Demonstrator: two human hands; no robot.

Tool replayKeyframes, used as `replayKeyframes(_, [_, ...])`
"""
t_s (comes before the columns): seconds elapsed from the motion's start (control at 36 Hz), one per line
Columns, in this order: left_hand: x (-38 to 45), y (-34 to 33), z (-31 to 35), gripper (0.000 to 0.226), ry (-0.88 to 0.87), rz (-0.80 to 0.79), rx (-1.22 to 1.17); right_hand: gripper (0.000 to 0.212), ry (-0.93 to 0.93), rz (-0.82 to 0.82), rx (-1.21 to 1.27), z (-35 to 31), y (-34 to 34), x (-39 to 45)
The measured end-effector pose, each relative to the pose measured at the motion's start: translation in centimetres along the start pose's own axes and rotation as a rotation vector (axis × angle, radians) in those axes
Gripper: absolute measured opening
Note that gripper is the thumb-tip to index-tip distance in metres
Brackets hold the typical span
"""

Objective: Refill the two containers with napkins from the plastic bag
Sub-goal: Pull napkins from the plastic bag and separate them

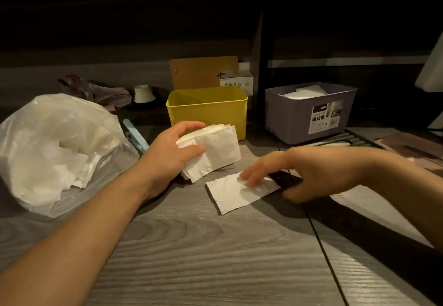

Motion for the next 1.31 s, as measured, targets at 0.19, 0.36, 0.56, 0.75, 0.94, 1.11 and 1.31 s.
replayKeyframes(0.19, [-0.2,-0.2,0.0,0.039,-0.011,-0.029,0.012,0.017,0.048,0.281,-0.148,-0.8,0.8,1.4])
replayKeyframes(0.36, [-0.2,-0.4,0.0,0.037,-0.014,-0.033,0.028,0.012,-0.005,0.424,-0.034,-0.5,1.2,1.5])
replayKeyframes(0.56, [-0.1,-1.2,-0.1,0.033,-0.002,-0.098,0.038,0.017,-0.128,0.565,0.736,1.1,1.6,1.4])
replayKeyframes(0.75, [-0.4,-2.1,-0.1,0.027,0.023,-0.168,0.02,0.017,-0.21,0.586,0.548,0.2,1.6,2.0])
replayKeyframes(0.94, [-0.8,-2.8,-0.1,0.044,0.062,-0.272,-0.043,0.019,-0.237,0.436,0.521,-0.3,0.9,2.5])
replayKeyframes(1.11, [-0.7,-2.5,-0.3,0.047,0.063,-0.264,-0.047,0.048,-0.247,0.207,0.066,-2.2,0.0,2.5])
replayKeyframes(1.31, [-0.7,-2.4,-0.4,0.049,0.066,-0.275,-0.004,0.023,-0.206,0.193,-0.03,-3.2,-0.3,2.7])
Point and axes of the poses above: each hand's wrist, its own x-axis towards the middle knuckle, its own y-axis out of the back of the hand, z = x × y, the point moved 8 cm from there along x, towards the middle knuckle, and after that the axes turned 12 degrees about -x, right-handed, at the moved point
